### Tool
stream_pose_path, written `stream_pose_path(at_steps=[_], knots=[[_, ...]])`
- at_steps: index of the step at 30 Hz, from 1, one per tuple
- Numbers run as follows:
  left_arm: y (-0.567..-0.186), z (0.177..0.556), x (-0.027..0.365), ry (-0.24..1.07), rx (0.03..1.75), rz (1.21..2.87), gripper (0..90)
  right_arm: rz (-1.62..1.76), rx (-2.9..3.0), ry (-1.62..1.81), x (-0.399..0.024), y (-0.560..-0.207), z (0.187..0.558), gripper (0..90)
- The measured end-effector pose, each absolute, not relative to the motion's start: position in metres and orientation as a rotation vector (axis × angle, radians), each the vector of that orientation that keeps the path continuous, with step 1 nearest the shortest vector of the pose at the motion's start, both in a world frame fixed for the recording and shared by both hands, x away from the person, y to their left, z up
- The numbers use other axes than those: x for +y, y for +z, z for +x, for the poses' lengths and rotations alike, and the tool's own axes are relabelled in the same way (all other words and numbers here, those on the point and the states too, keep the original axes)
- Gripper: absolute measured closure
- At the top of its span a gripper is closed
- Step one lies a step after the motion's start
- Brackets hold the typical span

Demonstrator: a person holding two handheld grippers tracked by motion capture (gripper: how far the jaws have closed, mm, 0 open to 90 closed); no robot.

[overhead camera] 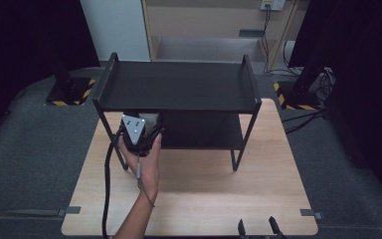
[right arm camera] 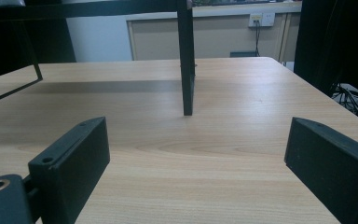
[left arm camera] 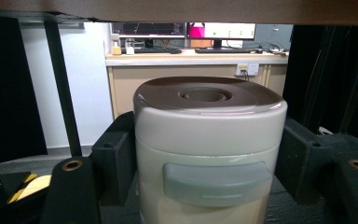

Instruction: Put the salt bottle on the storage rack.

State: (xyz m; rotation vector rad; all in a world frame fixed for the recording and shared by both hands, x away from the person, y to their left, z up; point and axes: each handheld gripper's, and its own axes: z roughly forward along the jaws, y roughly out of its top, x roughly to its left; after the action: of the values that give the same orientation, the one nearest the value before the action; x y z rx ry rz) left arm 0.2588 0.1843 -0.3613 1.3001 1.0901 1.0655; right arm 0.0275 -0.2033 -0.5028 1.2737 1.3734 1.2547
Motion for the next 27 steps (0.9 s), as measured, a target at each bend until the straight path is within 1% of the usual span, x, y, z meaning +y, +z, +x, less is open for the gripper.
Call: stream_pose_path(at_steps=[2,5,12,16,27], knots=[[-0.364,0.258,0.187,1.057,1.081,1.279,28.4,1.279,1.373,1.256,-0.203,-0.503,0.028,6.5],[-0.364,0.255,0.186,1.070,1.081,1.265,20.7,1.281,1.375,1.257,-0.203,-0.504,0.028,6.4],[-0.362,0.251,0.187,1.062,1.083,1.269,13.6,1.274,1.381,1.262,-0.201,-0.503,0.028,6.3],[-0.362,0.248,0.186,1.071,1.079,1.270,11.7,1.272,1.378,1.261,-0.201,-0.503,0.028,6.2],[-0.364,0.226,0.185,1.110,1.050,1.256,11.1,1.267,1.377,1.267,-0.198,-0.502,0.027,5.5]])
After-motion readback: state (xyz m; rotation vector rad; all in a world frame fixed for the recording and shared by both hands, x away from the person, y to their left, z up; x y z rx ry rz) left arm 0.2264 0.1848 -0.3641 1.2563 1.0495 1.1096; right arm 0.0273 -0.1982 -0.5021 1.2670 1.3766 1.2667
